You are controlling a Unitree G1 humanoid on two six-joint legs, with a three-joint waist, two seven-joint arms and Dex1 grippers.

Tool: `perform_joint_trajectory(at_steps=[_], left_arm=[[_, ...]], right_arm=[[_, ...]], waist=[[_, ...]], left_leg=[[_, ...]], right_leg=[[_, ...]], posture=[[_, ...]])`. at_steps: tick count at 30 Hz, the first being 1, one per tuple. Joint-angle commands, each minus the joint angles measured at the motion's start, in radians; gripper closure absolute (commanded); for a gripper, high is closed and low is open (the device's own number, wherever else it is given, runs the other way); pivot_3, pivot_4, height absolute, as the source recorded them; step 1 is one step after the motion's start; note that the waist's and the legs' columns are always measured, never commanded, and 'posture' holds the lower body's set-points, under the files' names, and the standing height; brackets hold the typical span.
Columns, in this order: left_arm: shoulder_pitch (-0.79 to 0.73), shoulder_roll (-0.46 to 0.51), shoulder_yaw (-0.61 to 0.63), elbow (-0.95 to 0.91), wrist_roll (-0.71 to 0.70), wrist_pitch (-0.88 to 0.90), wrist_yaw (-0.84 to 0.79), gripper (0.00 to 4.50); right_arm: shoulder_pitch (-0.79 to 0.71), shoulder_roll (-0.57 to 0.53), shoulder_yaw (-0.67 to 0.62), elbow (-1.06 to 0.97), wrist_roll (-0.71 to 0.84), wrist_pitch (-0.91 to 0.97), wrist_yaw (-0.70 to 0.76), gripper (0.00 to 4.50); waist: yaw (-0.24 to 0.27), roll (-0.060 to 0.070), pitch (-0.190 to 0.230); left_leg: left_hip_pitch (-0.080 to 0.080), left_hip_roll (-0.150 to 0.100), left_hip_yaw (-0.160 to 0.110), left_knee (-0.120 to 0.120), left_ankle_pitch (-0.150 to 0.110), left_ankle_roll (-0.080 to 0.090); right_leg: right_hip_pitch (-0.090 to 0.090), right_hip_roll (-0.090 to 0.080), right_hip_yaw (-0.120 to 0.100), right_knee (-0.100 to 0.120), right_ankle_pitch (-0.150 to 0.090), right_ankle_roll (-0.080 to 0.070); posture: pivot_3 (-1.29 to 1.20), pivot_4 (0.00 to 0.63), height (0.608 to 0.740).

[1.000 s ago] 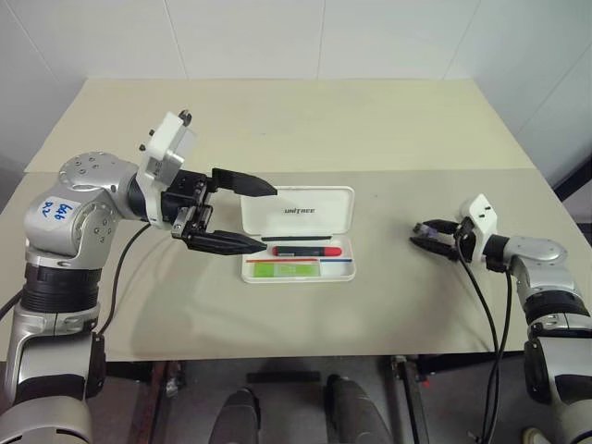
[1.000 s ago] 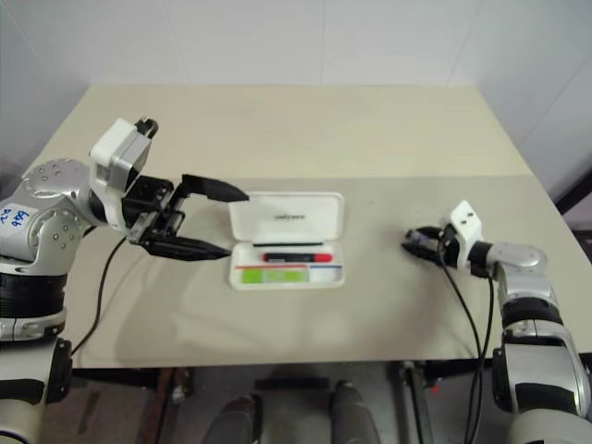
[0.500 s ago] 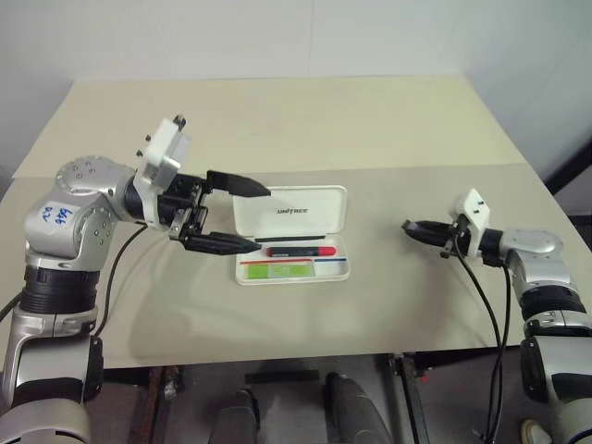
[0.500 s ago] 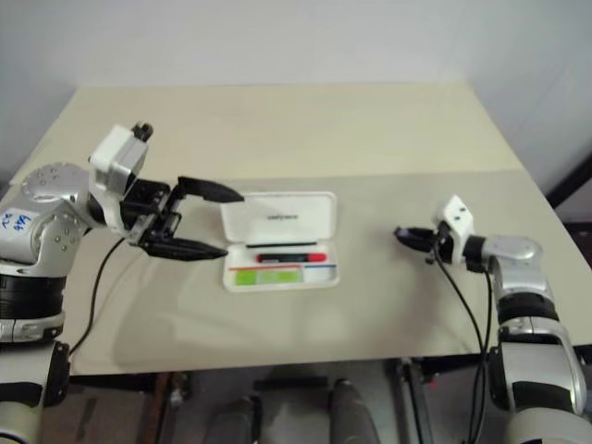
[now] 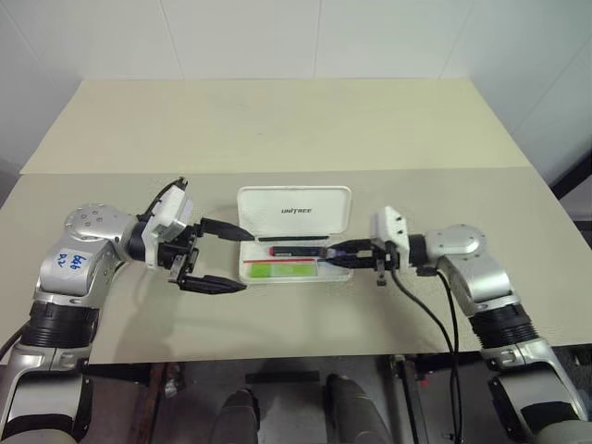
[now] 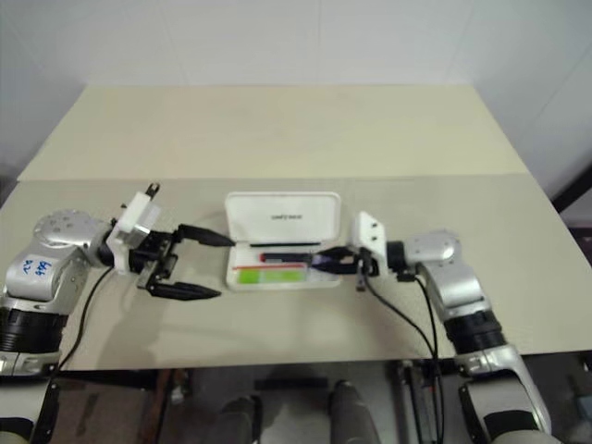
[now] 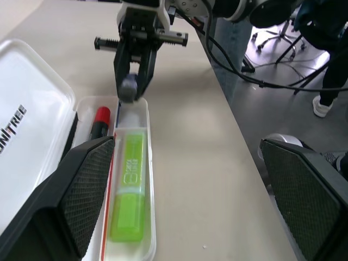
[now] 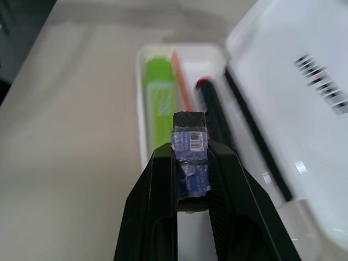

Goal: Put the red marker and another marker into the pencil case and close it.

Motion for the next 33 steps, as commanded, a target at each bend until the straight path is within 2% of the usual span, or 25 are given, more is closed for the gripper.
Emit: perform_joint_trajectory(at_steps=[1,9,23,33], left_arm=[[0.012,0.003,0.01,-0.033,-0.003,-0.017,0.004,0.0],[0.048,0.01,0.024,-0.071,-0.015,-0.01,0.022,0.0],[0.04,0.008,0.022,-0.076,-0.016,-0.013,0.037,0.0],[0.038,0.006,0.02,-0.075,-0.013,-0.016,0.04,0.0]], right_arm=[[-0.029,-0.002,0.01,0.023,-0.01,-0.032,0.026,4.11],[-0.059,-0.008,0.017,0.116,-0.038,-0.071,0.051,4.11],[-0.089,0.046,0.024,0.156,-0.048,-0.077,0.049,4.11],[-0.086,0.025,0.015,0.148,-0.049,-0.082,0.059,0.51]], waist=[[0.0,0.0,0.0],[-0.01,0.0,0.0],[-0.01,0.0,0.0],[-0.01,0.0,0.0]], left_leg=[[0.0,0.0,0.0,0.0,0.0,0.0],[0.0,0.0,0.0,-0.001,0.0,0.0],[0.0,0.0,0.0,-0.001,0.0,0.0],[0.0,0.0,0.0,-0.001,0.0,0.0]], right_leg=[[0.0,0.0,0.0,0.0,0.0,0.0],[-0.001,0.0,0.0,0.001,0.0,0.0],[-0.001,0.0,0.0,0.001,-0.001,-0.001],[-0.001,0.0,0.0,0.002,-0.001,-0.001]], posture=[[0.0,0.15,0.74],[0.0,0.15,0.74],[0.0,0.15,0.74],[0.0,0.15,0.74]])
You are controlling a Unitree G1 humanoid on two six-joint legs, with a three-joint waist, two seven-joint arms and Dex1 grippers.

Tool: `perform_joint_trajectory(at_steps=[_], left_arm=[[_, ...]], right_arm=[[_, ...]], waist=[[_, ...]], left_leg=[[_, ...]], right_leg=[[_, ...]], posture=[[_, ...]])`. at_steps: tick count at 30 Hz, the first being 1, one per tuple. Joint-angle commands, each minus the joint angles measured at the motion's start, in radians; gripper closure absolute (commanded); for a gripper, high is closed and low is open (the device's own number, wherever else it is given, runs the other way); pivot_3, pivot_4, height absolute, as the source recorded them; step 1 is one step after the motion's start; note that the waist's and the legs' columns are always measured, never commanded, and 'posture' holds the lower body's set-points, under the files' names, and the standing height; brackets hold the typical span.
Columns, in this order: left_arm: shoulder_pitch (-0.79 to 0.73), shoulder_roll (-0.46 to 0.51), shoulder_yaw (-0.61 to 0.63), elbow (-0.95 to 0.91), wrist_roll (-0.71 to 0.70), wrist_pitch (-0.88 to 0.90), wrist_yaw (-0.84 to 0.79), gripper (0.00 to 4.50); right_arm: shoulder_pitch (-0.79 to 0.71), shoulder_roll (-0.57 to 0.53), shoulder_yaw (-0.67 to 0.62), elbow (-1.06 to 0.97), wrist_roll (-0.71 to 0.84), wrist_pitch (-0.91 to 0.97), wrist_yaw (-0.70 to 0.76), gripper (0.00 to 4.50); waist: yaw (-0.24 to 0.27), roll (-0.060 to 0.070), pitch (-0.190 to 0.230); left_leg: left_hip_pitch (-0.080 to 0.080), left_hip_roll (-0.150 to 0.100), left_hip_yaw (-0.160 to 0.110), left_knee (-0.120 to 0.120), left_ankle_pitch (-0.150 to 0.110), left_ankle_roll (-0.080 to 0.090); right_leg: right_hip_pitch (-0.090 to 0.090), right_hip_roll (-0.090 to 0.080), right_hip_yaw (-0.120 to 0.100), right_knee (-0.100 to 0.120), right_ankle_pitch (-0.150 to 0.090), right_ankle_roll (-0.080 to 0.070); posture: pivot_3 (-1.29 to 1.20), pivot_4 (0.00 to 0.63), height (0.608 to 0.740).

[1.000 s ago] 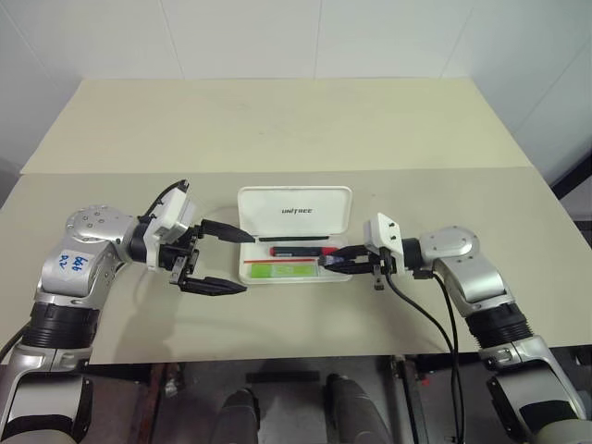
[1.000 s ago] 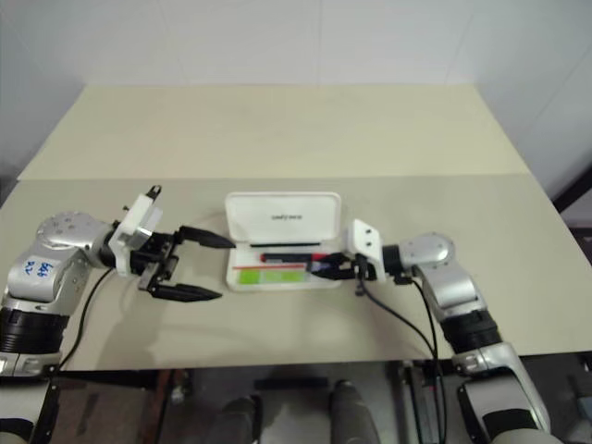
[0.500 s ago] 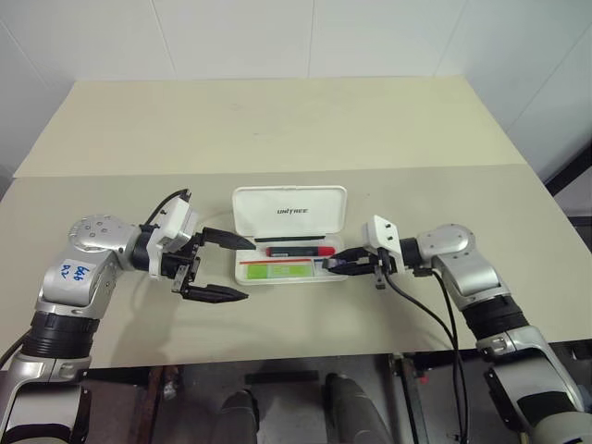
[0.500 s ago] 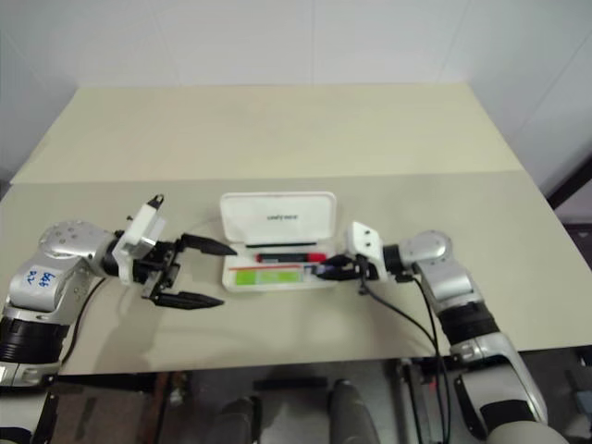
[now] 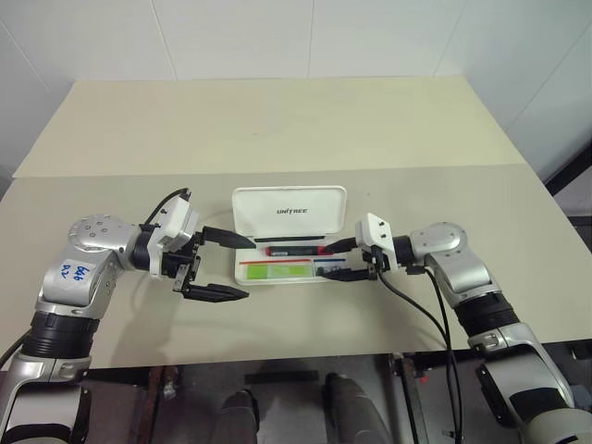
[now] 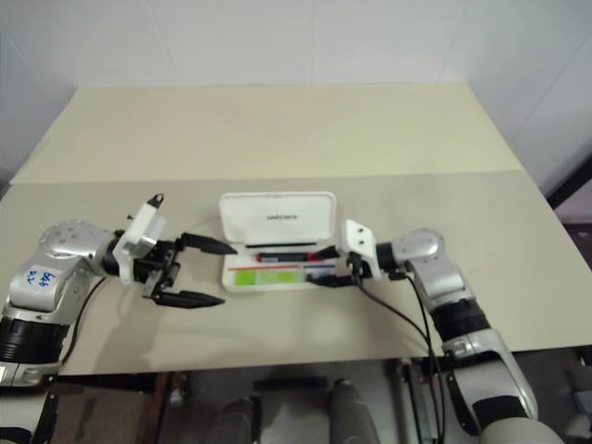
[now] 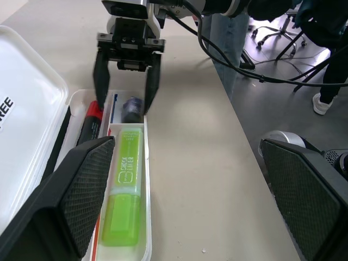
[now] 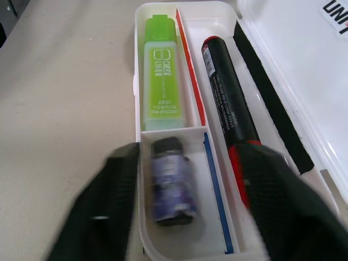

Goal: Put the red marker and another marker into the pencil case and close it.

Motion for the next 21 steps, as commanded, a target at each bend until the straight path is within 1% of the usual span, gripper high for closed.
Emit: perform_joint_trajectory(at_steps=[1,2,5,10,14,18,21], left_arm=[[-0.015,0.006,0.019,-0.033,-0.012,-0.011,0.002,0.0],[-0.017,0.004,0.02,-0.031,-0.013,-0.011,0.004,0.0],[-0.018,-0.001,0.022,-0.03,-0.015,-0.009,0.011,0.0],[-0.004,-0.004,0.035,-0.035,-0.024,0.003,0.038,0.0],[0.028,0.004,0.066,-0.015,-0.033,-0.007,0.044,0.0],[0.046,0.014,0.093,0.014,-0.03,-0.018,0.036,0.0],[0.057,0.015,0.116,0.045,-0.033,-0.033,0.024,0.0]], right_arm=[[-0.011,-0.017,-0.017,-0.026,0.011,-0.01,0.013,0.12],[-0.015,-0.018,-0.027,-0.041,0.023,-0.004,0.012,0.05],[-0.015,-0.027,-0.07,-0.131,0.08,0.038,0.003,0.05],[0.06,-0.087,-0.15,-0.345,0.179,0.138,-0.022,0.05],[0.199,-0.172,-0.284,-0.494,0.254,0.199,-0.077,0.05],[0.301,-0.241,-0.365,-0.565,0.285,0.226,-0.108,0.05],[0.36,-0.287,-0.416,-0.578,0.293,0.222,-0.113,0.05]], waist=[[0.0,0.0,0.0],[0.0,0.0,0.0],[0.0,0.0,0.0],[0.006,0.0,0.0],[0.025,0.0,0.0],[0.03,0.0,0.0],[0.028,0.0,0.0]], left_leg=[[0.0,0.0,0.0,0.0,0.0,0.0],[0.0,0.0,0.0,0.0,0.0,0.0],[0.0,0.0,0.0,0.0,0.0,0.0],[0.0,0.0,0.0,-0.001,0.0,0.0],[-0.001,0.0,-0.001,-0.001,0.0,0.0],[-0.001,0.0,0.0,0.0,0.0,0.0],[-0.001,0.0,0.0,0.0,0.0,0.0]], right_leg=[[0.0,0.0,0.0,0.0,0.0,0.0],[0.0,0.0,0.0,0.0,0.0,0.0],[0.0,0.0,0.0,0.0,0.0,0.0],[0.0,0.0,0.0,0.0,0.0,0.0],[0.0,0.0,0.0,-0.001,-0.001,0.0],[0.0,0.0,0.0,-0.002,-0.001,-0.001],[0.0,0.0,0.0,-0.002,-0.002,-0.003]], posture=[[0.0,0.15,0.74],[0.0,0.15,0.74],[0.0,0.15,0.74],[0.0,0.15,0.74],[0.0,0.15,0.74],[0.0,0.15,0.74],[0.0,0.15,0.74]])
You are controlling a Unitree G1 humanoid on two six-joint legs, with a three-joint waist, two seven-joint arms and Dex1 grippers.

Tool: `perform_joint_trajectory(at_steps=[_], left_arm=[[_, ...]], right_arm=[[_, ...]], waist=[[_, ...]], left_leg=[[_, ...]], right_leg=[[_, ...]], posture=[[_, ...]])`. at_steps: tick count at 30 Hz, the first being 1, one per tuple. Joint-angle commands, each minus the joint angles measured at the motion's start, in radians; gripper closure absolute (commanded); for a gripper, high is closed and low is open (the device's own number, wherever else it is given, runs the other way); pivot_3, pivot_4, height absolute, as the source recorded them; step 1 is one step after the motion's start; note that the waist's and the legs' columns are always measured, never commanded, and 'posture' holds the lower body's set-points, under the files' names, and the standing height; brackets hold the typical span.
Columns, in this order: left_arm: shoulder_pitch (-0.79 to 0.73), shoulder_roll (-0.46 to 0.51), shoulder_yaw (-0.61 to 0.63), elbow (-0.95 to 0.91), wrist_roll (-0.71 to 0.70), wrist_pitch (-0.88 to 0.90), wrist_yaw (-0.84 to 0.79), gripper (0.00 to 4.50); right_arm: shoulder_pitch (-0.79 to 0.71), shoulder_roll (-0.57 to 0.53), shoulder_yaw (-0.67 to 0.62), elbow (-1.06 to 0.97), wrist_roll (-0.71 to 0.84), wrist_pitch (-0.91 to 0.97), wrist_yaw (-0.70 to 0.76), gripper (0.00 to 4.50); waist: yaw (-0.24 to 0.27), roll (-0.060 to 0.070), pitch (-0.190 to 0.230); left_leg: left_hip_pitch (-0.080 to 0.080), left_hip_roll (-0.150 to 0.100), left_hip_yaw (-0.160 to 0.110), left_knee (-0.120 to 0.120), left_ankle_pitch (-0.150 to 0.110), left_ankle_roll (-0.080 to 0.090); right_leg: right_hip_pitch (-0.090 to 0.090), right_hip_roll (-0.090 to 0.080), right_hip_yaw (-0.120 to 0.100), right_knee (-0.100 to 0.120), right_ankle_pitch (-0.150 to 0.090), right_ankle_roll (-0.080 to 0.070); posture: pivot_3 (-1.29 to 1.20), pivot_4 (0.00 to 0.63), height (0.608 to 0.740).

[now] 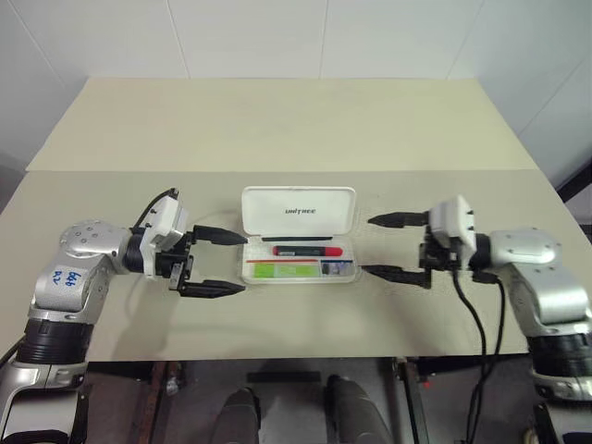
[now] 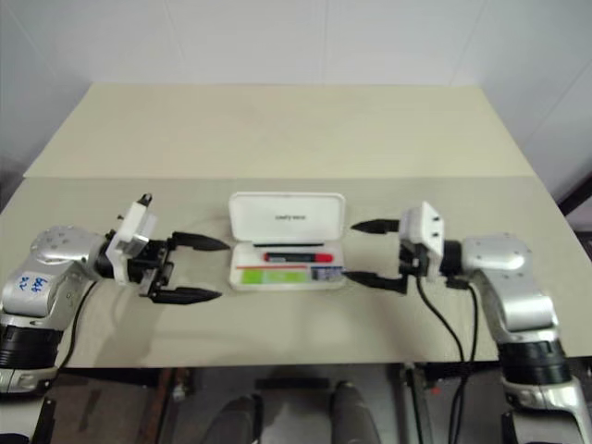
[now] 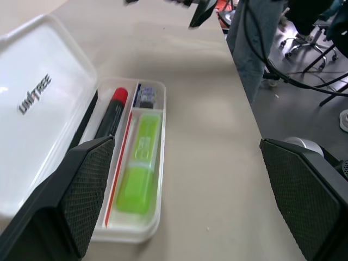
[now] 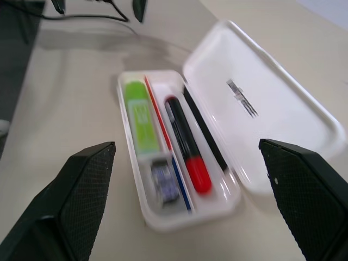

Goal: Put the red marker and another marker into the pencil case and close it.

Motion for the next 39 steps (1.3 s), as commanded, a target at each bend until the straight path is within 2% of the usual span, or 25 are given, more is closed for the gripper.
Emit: perform_joint_trajectory(at_steps=[1,4,13,14,15,18,25,30,34,39], left_arm=[[0.006,0.012,0.054,0.033,-0.021,-0.038,-0.016,0.19],[-0.006,0.009,0.066,0.096,0.003,-0.089,-0.016,0.91],[-0.053,-0.011,0.047,0.154,0.022,-0.135,-0.002,4.03],[-0.057,-0.014,0.047,0.159,0.024,-0.138,0.001,4.34],[-0.06,-0.017,0.048,0.164,0.025,-0.139,0.006,4.47],[-0.068,-0.037,0.054,0.178,0.035,-0.147,0.045,4.47],[-0.126,-0.116,0.126,0.25,0.032,-0.111,0.277,4.47],[-0.16,-0.131,0.154,0.319,0.054,-0.115,0.384,4.47],[-0.189,-0.133,0.125,0.404,0.131,-0.122,0.482,4.47],[-0.238,-0.171,0.074,0.484,0.186,-0.104,0.51,4.47]], right_arm=[[0.036,-0.044,-0.072,-0.041,0.029,-0.008,-0.014,0.01],[0.061,-0.062,-0.104,-0.052,0.028,-0.022,-0.034,0.0],[0.038,-0.068,-0.109,-0.073,0.055,-0.003,-0.067,0.0],[0.037,-0.069,-0.108,-0.073,0.055,-0.003,-0.069,0.0],[0.036,-0.07,-0.107,-0.074,0.056,-0.002,-0.071,0.0],[0.036,-0.072,-0.106,-0.084,0.062,0.001,-0.079,0.0],[0.036,-0.085,-0.119,-0.125,0.098,0.035,-0.101,0.0],[0.046,-0.092,-0.118,-0.134,0.104,0.035,-0.11,0.0],[0.055,-0.091,-0.117,-0.148,0.105,0.037,-0.122,0.0],[0.054,-0.088,-0.116,-0.154,0.105,0.035,-0.135,0.0]], waist=[[-0.003,0.0,0.0],[-0.004,0.0,0.0],[0.0,0.0,0.0],[0.0,0.0,0.0],[0.0,0.0,0.0],[0.0,0.0,0.0],[0.0,0.0,0.0],[0.001,0.0,0.0],[0.004,0.0,0.0],[0.011,0.0,0.0]], left_leg=[[0.0,0.0,0.0,0.0,0.0,0.0],[0.001,0.0,0.001,0.0,0.0,0.0],[0.0,0.0,0.001,0.0,0.0,0.0],[0.0,0.0,0.001,0.0,0.0,0.0],[0.0,0.0,0.001,0.0,0.0,0.0],[0.0,0.0,0.001,0.0,0.0,0.0],[0.0,0.0,0.001,0.0,0.0,0.0],[0.0,0.0,0.001,0.0,0.0,0.0],[0.0,0.0,0.001,0.0,0.0,0.0],[0.0,0.0,0.001,0.0,0.0,0.0]], right_leg=[[0.0,0.0,0.0,0.0,-0.001,-0.002],[0.0,0.0,0.0,-0.001,-0.002,-0.003],[0.0,0.0,0.0,-0.001,-0.001,-0.001],[0.0,0.0,0.0,-0.001,0.0,-0.001],[0.0,0.0,0.0,-0.001,0.0,0.0],[0.0,0.0,0.0,-0.001,0.0,0.0],[0.0,0.0,0.0,0.0,0.001,0.003],[0.0,0.0,0.0,0.0,0.002,0.003],[0.0,0.0,0.0,-0.001,0.002,0.003],[0.0,0.0,0.0,-0.001,0.002,0.003]], posture=[[0.0,0.15,0.74],[0.0,0.15,0.74],[0.0,0.15,0.74],[0.0,0.15,0.74],[0.0,0.15,0.74],[0.0,0.15,0.74],[0.0,0.15,0.74],[0.0,0.15,0.74],[0.0,0.15,0.74],[0.0,0.15,0.74]])
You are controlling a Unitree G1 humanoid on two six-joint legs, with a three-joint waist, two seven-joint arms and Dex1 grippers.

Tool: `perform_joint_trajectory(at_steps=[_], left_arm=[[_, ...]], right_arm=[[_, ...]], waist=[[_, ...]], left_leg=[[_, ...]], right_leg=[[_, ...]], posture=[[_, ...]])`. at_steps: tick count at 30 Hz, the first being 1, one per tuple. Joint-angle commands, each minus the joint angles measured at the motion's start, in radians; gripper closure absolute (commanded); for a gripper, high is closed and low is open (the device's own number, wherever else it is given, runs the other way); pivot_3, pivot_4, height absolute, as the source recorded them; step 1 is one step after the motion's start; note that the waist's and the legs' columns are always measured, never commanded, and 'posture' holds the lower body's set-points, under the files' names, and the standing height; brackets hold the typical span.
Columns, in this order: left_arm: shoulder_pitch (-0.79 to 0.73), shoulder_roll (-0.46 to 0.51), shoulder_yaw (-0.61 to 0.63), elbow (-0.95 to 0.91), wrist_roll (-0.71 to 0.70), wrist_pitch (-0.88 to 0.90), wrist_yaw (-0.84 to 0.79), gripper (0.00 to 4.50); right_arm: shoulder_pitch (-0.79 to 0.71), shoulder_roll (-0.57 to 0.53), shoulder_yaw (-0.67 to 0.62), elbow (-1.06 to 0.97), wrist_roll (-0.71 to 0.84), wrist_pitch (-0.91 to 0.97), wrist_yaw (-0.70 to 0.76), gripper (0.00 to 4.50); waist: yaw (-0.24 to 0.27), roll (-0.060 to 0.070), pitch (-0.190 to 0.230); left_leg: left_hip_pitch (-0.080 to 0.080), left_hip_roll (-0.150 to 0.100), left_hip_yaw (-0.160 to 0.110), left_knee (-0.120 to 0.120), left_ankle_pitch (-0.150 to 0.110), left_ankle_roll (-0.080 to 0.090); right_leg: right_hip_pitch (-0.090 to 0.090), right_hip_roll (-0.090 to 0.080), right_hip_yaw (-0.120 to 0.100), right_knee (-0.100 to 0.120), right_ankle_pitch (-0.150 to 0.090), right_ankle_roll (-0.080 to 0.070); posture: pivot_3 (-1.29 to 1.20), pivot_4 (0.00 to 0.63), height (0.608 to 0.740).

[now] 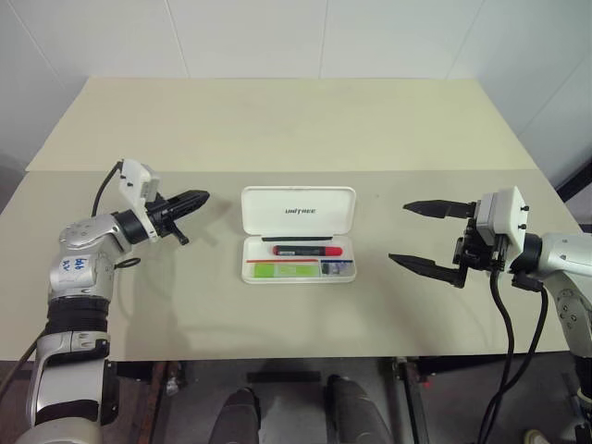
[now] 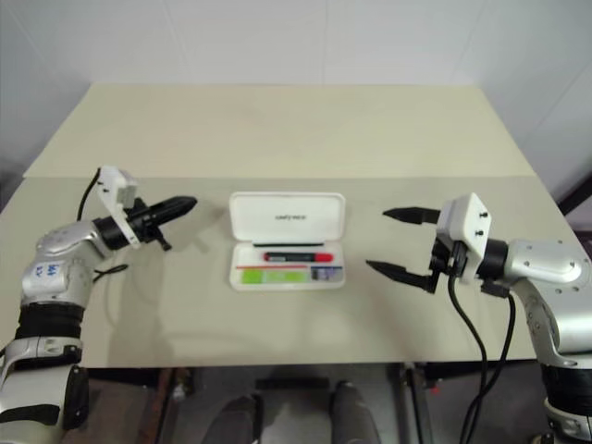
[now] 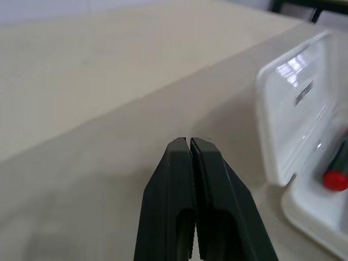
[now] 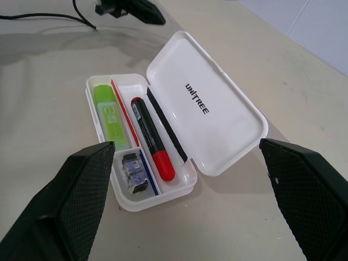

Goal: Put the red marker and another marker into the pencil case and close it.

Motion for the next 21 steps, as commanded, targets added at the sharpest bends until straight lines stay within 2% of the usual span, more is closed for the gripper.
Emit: perform_joint_trajectory(at_steps=[1,13,19,21], left_arm=[[-0.053,-0.028,-0.036,0.036,0.038,-0.009,0.013,4.47],[-0.131,-0.15,-0.096,0.072,0.062,-0.028,-0.019,4.47],[-0.096,-0.141,-0.083,-0.016,0.021,-0.038,-0.112,4.47],[-0.048,-0.116,-0.079,-0.095,-0.028,-0.025,-0.212,4.47]], right_arm=[[-0.002,-0.016,-0.036,-0.037,0.016,-0.006,-0.015,0.0],[0.002,0.007,-0.012,-0.05,0.014,-0.013,-0.043,0.0],[0.01,0.016,-0.008,-0.062,0.016,-0.009,-0.053,0.0],[0.015,0.016,-0.011,-0.066,0.019,-0.006,-0.054,0.0]], waist=[[0.006,0.0,0.0],[0.015,0.0,0.0],[0.016,0.0,0.0],[0.014,0.0,0.0]], left_leg=[[0.0,0.0,0.0,0.0,0.0,0.0],[-0.001,0.0,0.0,0.0,0.0,0.0],[-0.001,0.0,0.0,-0.001,0.0,0.0],[-0.001,0.0,0.0,-0.001,0.0,0.0]], right_leg=[[0.0,0.0,0.0,0.0,0.0,0.0],[0.0,0.0,0.0,-0.001,0.0,0.0],[0.0,0.0,0.0,-0.002,0.0,0.0],[0.0,0.0,0.0,-0.002,0.0,0.0]], posture=[[0.0,0.15,0.74],[0.0,0.15,0.74],[0.0,0.15,0.74],[0.0,0.15,0.74]])
